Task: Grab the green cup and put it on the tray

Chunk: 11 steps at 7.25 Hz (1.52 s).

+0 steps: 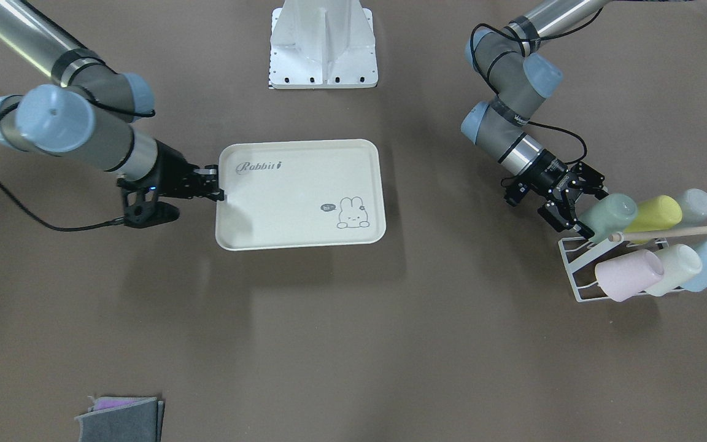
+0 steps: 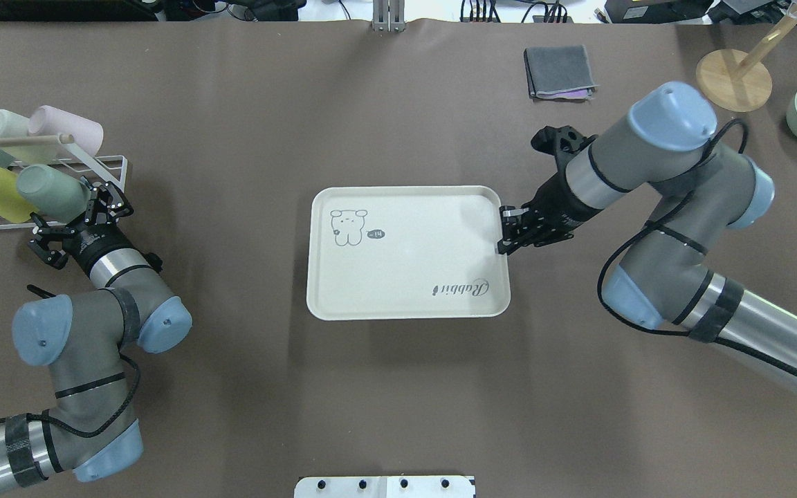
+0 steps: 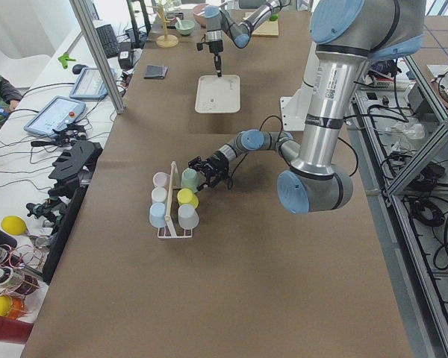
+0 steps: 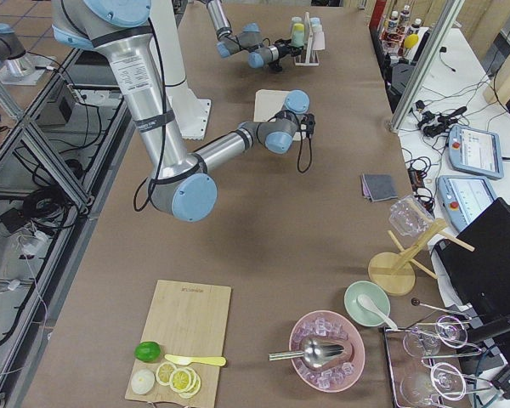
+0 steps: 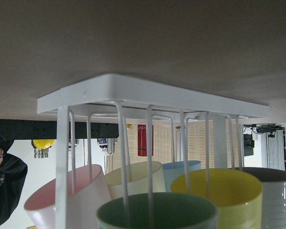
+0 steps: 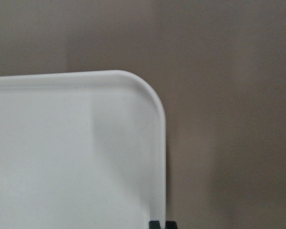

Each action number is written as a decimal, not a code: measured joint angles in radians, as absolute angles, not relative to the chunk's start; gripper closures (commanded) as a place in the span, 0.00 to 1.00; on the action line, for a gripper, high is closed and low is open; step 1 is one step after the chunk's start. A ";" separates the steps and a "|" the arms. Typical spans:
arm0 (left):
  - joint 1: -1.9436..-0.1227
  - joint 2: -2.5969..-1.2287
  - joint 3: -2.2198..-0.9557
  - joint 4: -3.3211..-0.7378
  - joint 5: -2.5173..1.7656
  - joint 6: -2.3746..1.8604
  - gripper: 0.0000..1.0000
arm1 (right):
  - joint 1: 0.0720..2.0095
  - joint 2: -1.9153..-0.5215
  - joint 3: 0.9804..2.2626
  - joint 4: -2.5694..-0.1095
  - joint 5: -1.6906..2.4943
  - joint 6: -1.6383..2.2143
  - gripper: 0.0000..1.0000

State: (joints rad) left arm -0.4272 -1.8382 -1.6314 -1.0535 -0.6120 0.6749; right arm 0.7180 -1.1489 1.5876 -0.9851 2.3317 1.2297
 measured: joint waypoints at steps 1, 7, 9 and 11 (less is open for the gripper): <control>-0.427 -1.839 -1.626 -1.060 -0.612 0.675 0.08 | 0.674 -1.140 1.585 -0.993 2.287 1.258 1.00; -0.430 -1.839 -1.629 -1.063 -0.612 0.675 0.41 | 0.603 -1.139 1.577 -1.008 2.212 1.295 1.00; -0.436 -1.839 -1.642 -1.062 -0.612 0.676 0.44 | 0.601 -1.137 1.578 -1.006 2.213 1.262 1.00; -0.445 -1.837 -1.678 -1.058 -0.611 0.676 0.44 | 0.603 -1.140 1.577 -1.005 2.209 1.198 0.00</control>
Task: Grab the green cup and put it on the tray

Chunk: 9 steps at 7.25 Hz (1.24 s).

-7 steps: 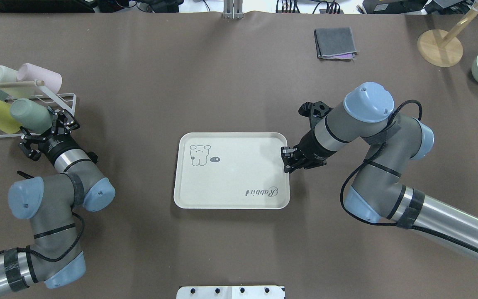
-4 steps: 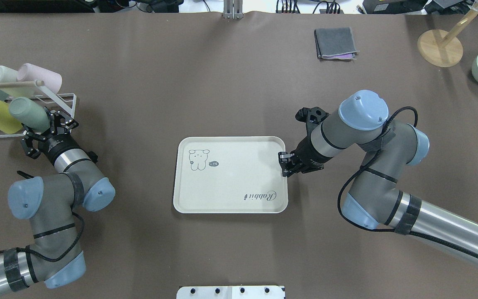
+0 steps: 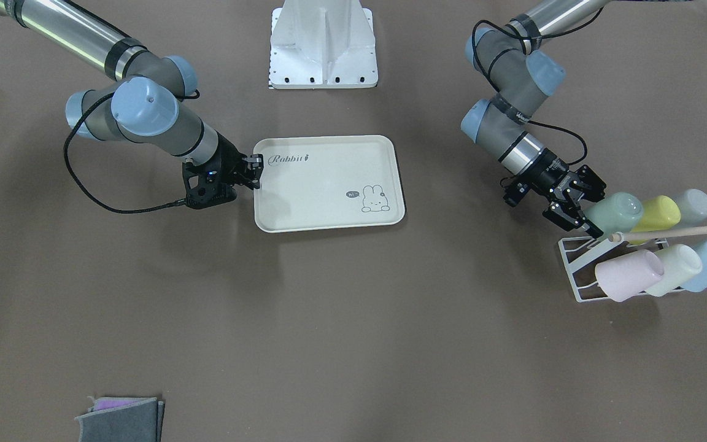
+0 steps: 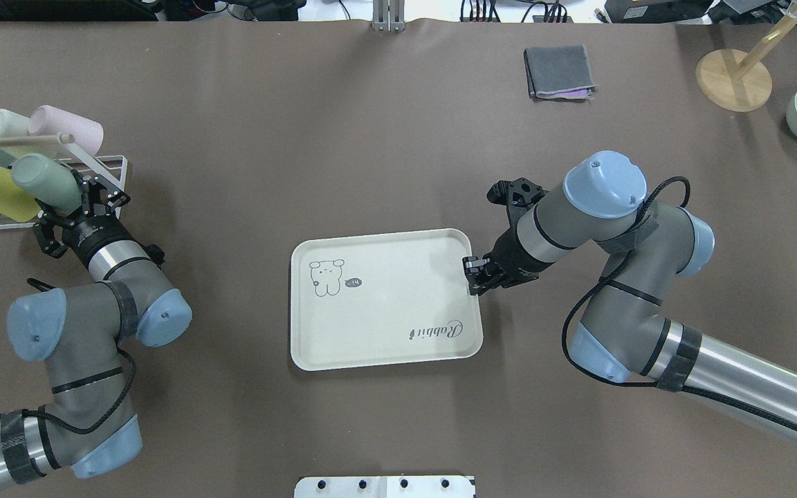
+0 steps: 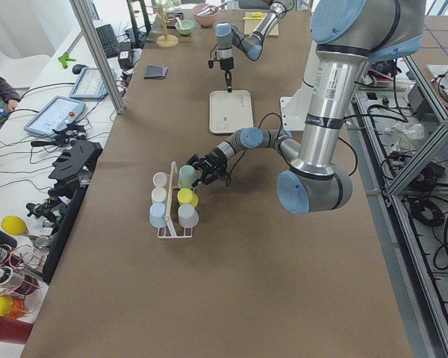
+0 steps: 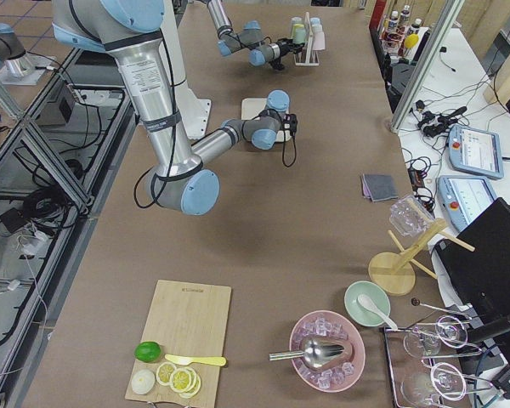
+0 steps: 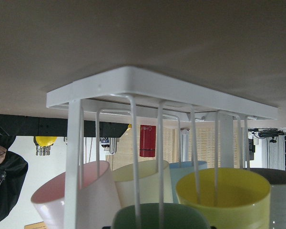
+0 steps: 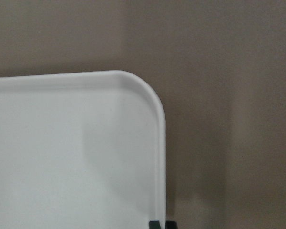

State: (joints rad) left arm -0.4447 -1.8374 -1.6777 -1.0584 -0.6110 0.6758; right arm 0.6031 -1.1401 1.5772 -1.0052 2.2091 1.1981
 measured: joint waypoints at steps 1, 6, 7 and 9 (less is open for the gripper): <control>-0.449 -1.833 -1.700 -1.053 -0.611 0.676 0.44 | 0.614 -1.141 1.578 -1.007 2.211 1.187 0.00; -0.468 -1.810 -1.880 -0.860 -0.610 0.675 0.44 | 0.877 -1.231 1.612 -1.106 2.307 1.084 0.00; -0.475 -1.816 -1.916 -0.830 -0.610 0.675 0.44 | 0.951 -1.287 1.626 -1.158 2.310 0.965 0.00; -0.478 -1.880 -1.952 -0.819 -0.612 0.675 0.44 | 1.118 -1.393 1.652 -1.333 2.311 0.668 0.00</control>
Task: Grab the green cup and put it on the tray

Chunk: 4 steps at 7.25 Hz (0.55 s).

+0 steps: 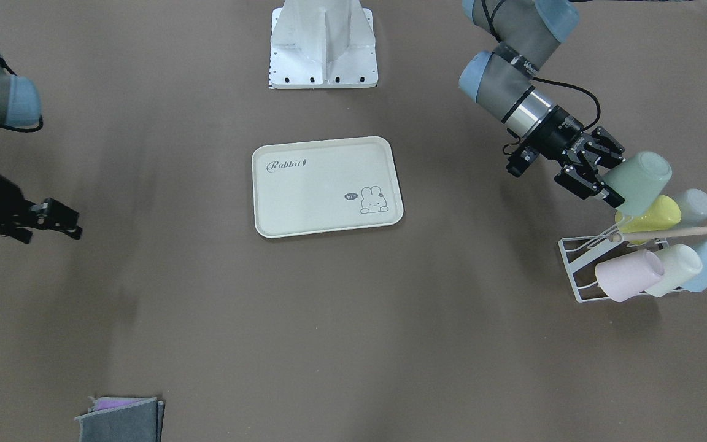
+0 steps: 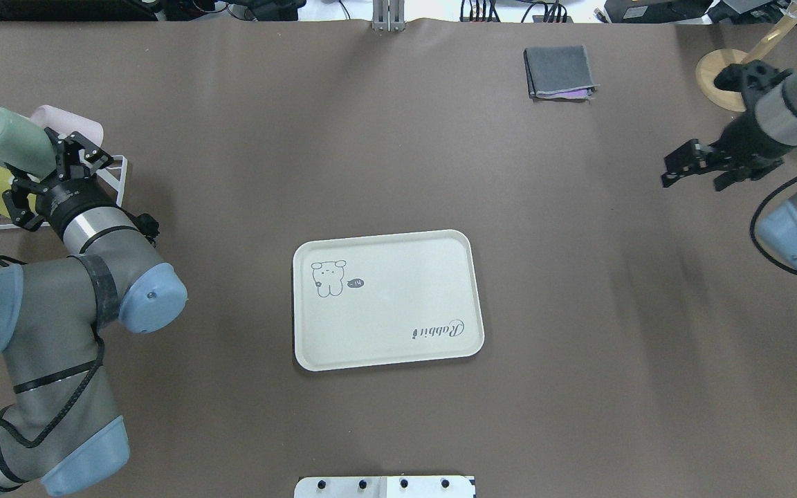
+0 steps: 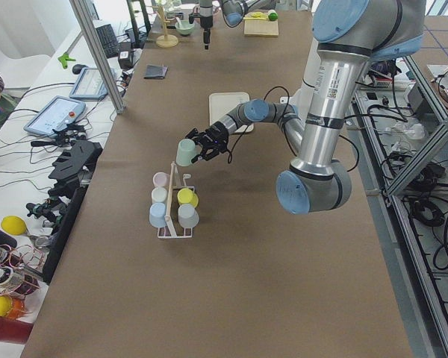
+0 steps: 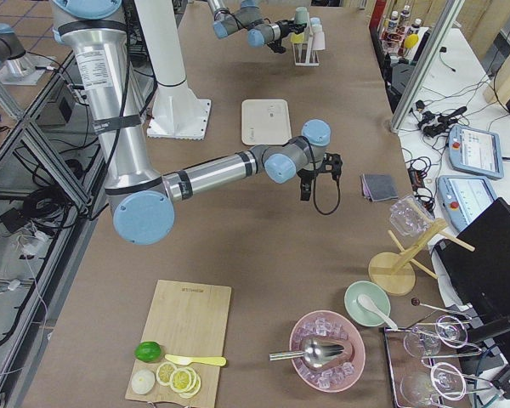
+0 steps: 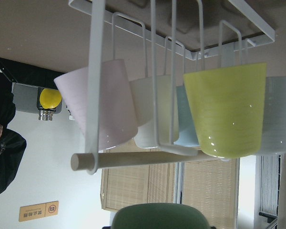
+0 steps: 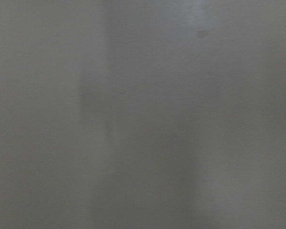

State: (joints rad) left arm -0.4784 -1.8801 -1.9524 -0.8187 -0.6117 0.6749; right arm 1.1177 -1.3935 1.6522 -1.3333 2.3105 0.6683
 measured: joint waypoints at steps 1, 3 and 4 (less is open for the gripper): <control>-0.476 -1.921 -1.958 -0.828 -0.612 0.675 0.44 | 1.199 -1.447 1.666 -1.401 2.311 0.537 0.00; -0.455 -1.972 -1.973 -0.932 -0.613 0.667 0.53 | 1.334 -1.585 1.719 -1.461 2.311 0.313 0.00; -0.440 -1.987 -1.976 -1.025 -0.614 0.661 0.55 | 1.394 -1.640 1.722 -1.473 2.308 0.202 0.00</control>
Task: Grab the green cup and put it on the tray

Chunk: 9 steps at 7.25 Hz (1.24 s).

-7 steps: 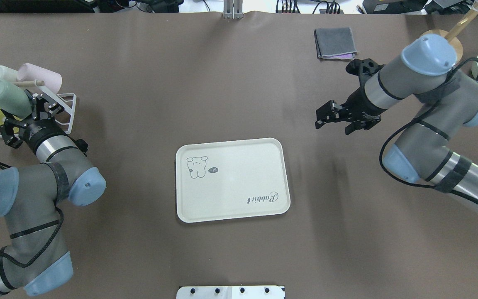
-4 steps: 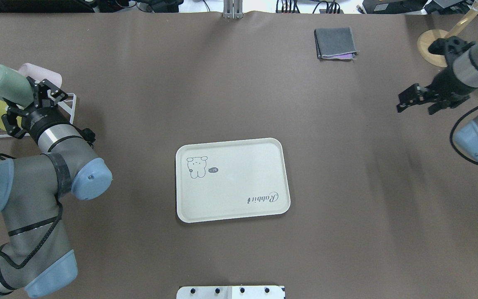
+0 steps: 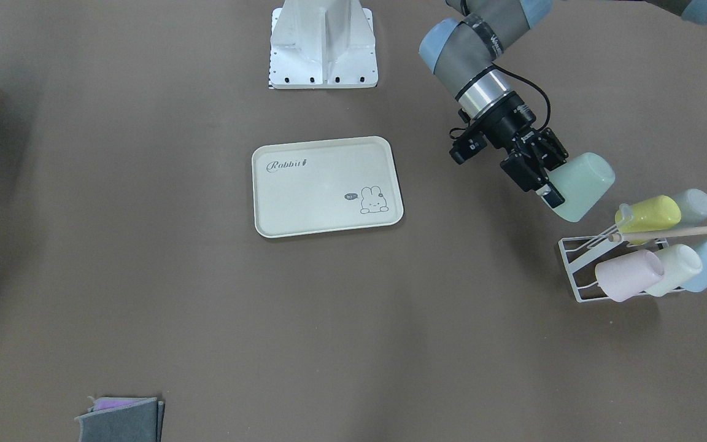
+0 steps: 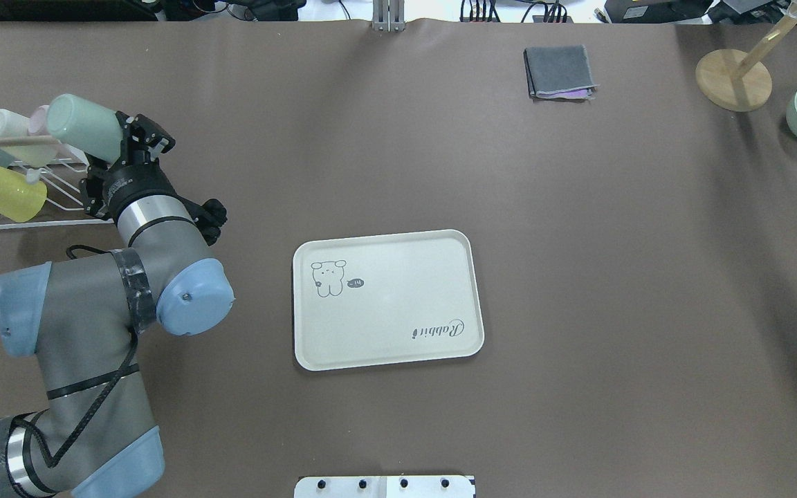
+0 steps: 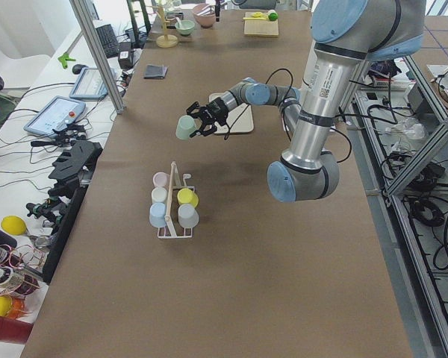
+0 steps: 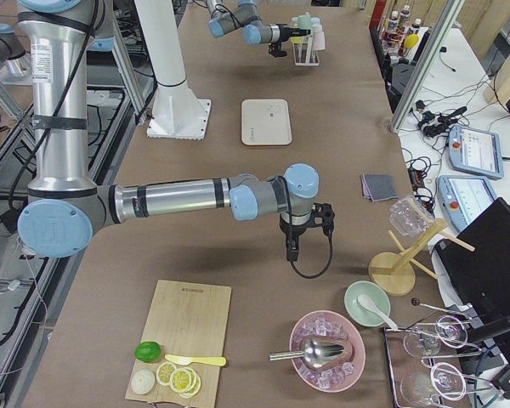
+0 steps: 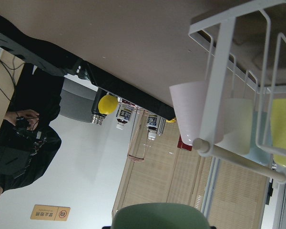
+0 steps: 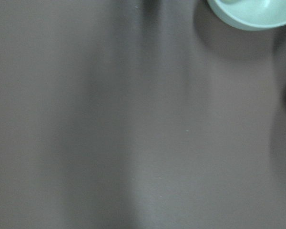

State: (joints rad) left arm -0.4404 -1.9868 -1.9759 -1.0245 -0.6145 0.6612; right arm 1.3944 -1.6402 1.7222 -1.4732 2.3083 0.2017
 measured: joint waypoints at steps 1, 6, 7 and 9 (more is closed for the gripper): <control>-0.436 -1.990 -1.987 -1.128 -0.618 0.657 0.57 | 1.453 -1.667 1.707 -1.494 2.305 0.096 0.00; -0.432 -1.933 -1.938 -1.795 -0.847 0.635 0.56 | 1.662 -1.678 1.637 -1.538 2.299 -0.168 0.00; -0.431 -1.930 -1.931 -1.932 -0.923 0.630 0.57 | 1.672 -1.679 1.638 -1.537 2.296 -0.172 0.00; -0.430 -1.933 -1.871 -2.218 -1.070 0.572 0.58 | 1.677 -1.681 1.638 -1.536 2.280 -0.175 0.00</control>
